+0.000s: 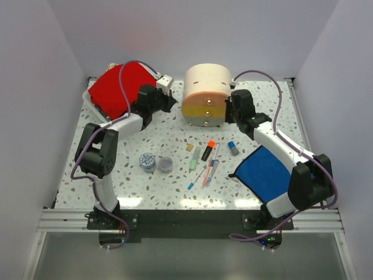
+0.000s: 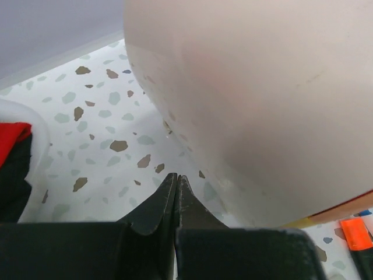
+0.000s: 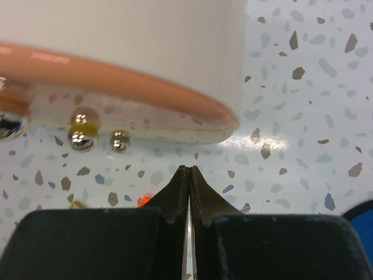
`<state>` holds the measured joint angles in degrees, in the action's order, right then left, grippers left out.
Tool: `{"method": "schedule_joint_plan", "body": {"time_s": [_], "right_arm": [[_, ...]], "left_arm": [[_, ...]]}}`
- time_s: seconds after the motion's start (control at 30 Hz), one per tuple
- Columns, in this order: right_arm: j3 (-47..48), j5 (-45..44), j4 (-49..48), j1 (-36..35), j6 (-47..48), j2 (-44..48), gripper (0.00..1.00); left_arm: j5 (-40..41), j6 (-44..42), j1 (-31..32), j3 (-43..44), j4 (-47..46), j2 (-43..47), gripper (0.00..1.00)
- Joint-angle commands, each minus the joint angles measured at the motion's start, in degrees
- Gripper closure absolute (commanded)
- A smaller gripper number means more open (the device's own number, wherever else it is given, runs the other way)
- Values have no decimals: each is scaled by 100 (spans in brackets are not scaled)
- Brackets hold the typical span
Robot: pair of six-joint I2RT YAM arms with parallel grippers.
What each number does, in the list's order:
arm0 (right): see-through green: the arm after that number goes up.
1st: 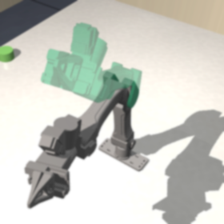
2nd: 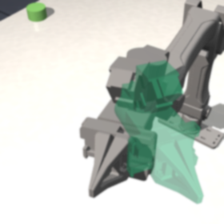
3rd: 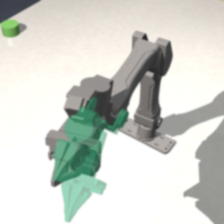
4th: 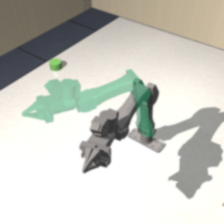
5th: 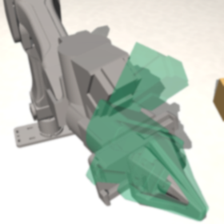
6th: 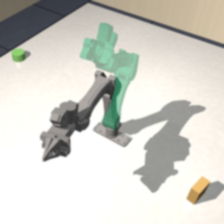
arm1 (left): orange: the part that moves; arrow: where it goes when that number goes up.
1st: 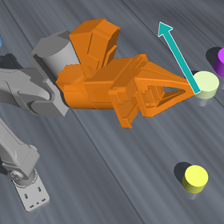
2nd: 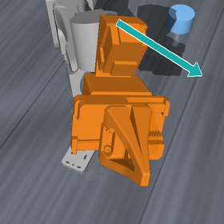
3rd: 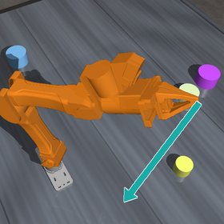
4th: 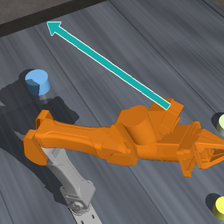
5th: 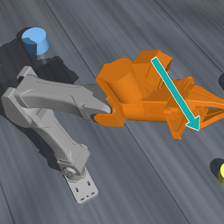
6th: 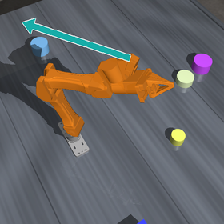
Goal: Sort the stationery into containers
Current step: Move the storage box to the center of the board.
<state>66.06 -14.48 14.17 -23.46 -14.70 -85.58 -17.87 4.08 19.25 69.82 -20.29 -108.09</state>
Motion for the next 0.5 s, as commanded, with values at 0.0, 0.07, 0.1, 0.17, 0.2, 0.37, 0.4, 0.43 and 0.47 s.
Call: {"method": "schedule_joint_plan", "body": {"time_s": [0.0, 0.07, 0.1, 0.17, 0.2, 0.37, 0.4, 0.43, 0.47], "right_arm": [[363, -248, -327, 499, -349, -108, 100], [355, -248, -441, 614, -314, -195, 100], [355, -222, -477, 728, -306, -222, 100], [355, -187, -608, 817, -262, -310, 100], [363, -143, -652, 869, -244, -327, 100], [521, 208, -469, 905, -147, -337, 100], [530, 313, -407, 896, -156, -293, 100], [513, 384, -354, 896, -182, -275, 100], [495, 385, -276, 896, -191, -249, 100]], "left_arm": [[-59, 102, 219, 496, -273, -290, 100], [-76, 59, 299, 576, -265, -379, 100], [-111, 49, 377, 629, -256, -414, 100], [-138, 58, 439, 664, -256, -467, 100], [-129, 67, 492, 690, -264, -484, 100], [-156, 137, 580, 699, -273, -494, 100], [-164, 146, 598, 699, -273, -502, 100], [-173, 163, 607, 699, -273, -493, 100], [-164, 181, 624, 699, -265, -476, 100]]}}
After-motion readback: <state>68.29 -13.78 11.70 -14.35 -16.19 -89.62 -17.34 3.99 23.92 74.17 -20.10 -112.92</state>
